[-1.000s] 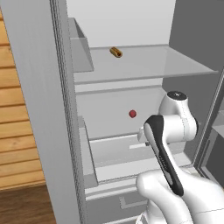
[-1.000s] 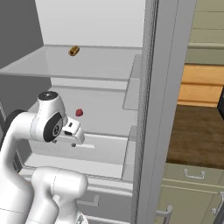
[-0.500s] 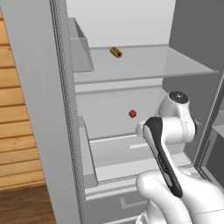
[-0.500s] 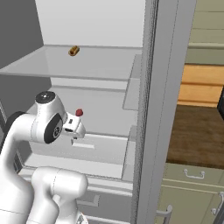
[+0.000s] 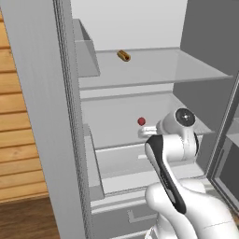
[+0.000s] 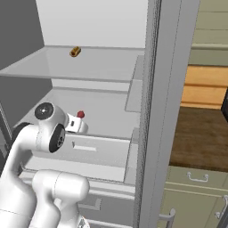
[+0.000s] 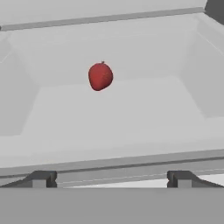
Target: Take the strawberry from the fridge and place it on top of the pancake, located on the dining counter.
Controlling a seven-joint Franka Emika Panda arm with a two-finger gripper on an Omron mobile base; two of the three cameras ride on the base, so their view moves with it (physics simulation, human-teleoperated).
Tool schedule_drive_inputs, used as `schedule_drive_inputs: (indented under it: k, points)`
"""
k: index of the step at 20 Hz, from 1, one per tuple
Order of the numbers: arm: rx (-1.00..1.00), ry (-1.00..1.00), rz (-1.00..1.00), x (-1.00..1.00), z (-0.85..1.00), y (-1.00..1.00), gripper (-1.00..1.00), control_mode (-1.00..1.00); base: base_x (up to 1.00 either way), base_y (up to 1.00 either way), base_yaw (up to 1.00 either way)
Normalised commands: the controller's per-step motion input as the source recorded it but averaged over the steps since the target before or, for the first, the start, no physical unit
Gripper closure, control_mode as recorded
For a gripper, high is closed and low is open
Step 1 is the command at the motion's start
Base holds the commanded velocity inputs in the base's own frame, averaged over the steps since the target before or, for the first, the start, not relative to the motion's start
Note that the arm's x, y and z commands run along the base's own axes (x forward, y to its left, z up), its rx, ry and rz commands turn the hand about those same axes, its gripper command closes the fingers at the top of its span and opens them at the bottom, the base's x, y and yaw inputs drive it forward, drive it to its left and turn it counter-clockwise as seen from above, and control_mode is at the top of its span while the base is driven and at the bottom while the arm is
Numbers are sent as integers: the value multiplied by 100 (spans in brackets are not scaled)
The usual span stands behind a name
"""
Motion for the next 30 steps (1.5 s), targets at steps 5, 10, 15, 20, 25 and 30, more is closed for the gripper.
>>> schedule_drive_inputs:
  k: [5,10,15,20,25,30]
  points:
    - [0,2,-7,52,0,6,-100,-100,0,0,0]
    - [-1,4,0,82,10,0,-100,-100,0,0,0]
    - [0,0,3,90,0,0,-100,-100,0,0,0]
    - [0,13,2,46,0,1,-100,-100,0,0,0]
    - [0,2,0,34,-4,0,-100,-100,0,0,0]
    - [0,0,0,42,-7,6,-100,-100,0,0,0]
